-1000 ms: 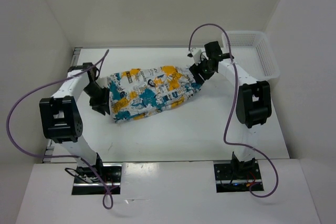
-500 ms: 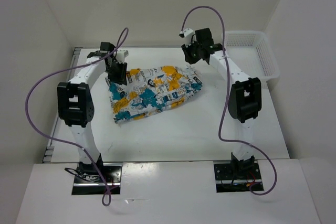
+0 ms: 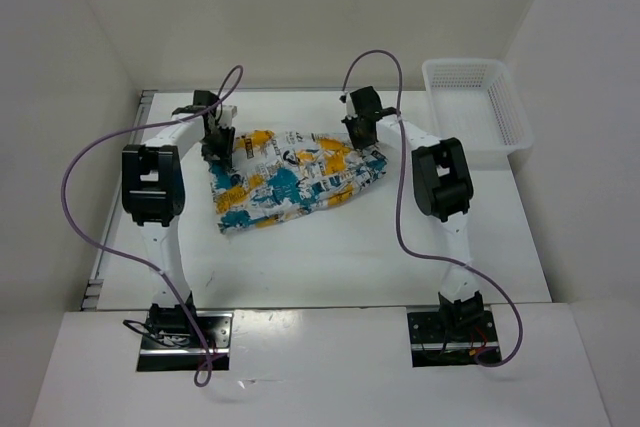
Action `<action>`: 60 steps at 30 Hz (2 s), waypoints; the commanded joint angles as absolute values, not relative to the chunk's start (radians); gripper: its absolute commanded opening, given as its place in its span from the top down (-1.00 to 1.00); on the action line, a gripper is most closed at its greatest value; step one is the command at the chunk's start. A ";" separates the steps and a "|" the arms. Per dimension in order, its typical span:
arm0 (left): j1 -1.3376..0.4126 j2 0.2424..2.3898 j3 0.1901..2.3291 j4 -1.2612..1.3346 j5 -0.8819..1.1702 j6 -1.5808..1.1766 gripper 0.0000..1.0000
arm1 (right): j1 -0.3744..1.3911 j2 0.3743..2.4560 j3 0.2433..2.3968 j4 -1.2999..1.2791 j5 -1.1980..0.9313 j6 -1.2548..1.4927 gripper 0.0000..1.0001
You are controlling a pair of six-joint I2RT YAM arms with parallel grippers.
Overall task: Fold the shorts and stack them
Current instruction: Fold the shorts
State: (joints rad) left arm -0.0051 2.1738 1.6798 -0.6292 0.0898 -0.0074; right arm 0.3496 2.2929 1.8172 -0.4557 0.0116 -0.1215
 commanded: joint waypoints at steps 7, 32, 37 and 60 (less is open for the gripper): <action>0.063 2.285 1.724 -0.583 -0.075 0.000 0.19 | 0.339 2.329 1.870 -0.316 0.350 -0.075 0.95; -0.130 1.759 1.272 -0.752 0.294 0.000 0.30 | 0.394 1.927 1.489 -0.403 -0.060 -0.313 0.76; -0.150 1.796 1.175 -0.733 0.236 0.000 0.32 | 0.394 2.017 1.519 -0.388 -0.080 -0.287 0.76; -0.130 1.854 1.039 -0.666 0.069 0.000 0.32 | 0.359 1.842 1.632 -0.428 -0.109 -0.083 0.26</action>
